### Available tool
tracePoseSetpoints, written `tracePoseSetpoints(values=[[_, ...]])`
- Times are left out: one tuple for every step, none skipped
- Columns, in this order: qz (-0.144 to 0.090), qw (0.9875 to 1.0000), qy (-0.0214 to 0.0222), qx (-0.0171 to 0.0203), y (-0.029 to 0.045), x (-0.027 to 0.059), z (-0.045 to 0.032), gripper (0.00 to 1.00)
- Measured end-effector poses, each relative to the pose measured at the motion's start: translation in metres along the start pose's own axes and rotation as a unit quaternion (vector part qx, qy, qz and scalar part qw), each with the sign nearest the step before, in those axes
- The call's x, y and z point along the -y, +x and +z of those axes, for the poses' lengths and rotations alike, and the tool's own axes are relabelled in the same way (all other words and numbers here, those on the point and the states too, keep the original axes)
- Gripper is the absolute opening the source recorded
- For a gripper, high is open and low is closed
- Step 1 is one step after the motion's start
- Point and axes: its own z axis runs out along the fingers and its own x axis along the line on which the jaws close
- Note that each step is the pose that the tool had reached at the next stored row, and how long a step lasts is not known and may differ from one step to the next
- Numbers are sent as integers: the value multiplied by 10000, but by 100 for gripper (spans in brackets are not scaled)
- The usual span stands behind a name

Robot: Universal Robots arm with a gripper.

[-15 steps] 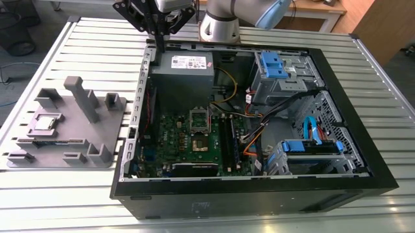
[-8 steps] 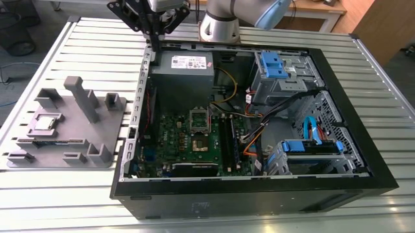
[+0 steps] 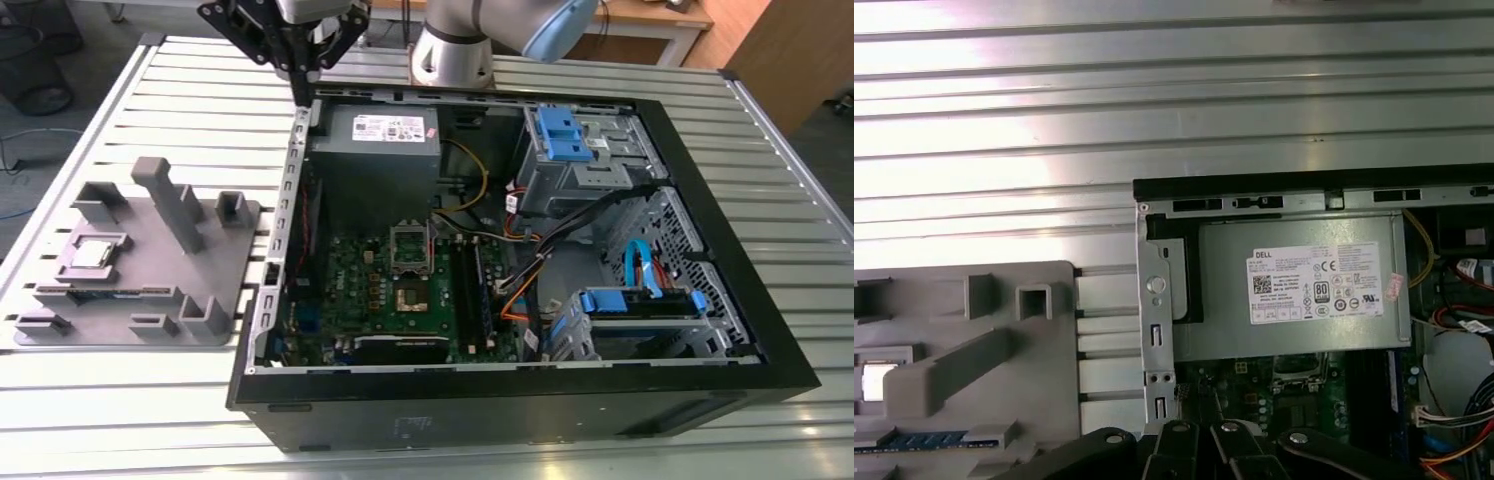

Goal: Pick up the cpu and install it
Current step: 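Reach for the cpu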

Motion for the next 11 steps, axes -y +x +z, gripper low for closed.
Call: tracePoseSetpoints(values=[[1,10000,0,0,23,2,0,11],[1,10000,1,-1,43,3,-1,11],[1,10000,0,0,62,5,-1,11],[0,10000,0,0,81,7,-1,11],[0,10000,0,0,103,8,-1,11],[0,10000,1,-1,129,11,-2,11],[-1,10000,1,0,156,14,-2,11],[0,10000,0,0,184,16,-2,11],[0,10000,0,0,215,18,-3,11],[0,10000,0,0,245,21,-3,11],[0,10000,0,0,382,31,-6,11]])
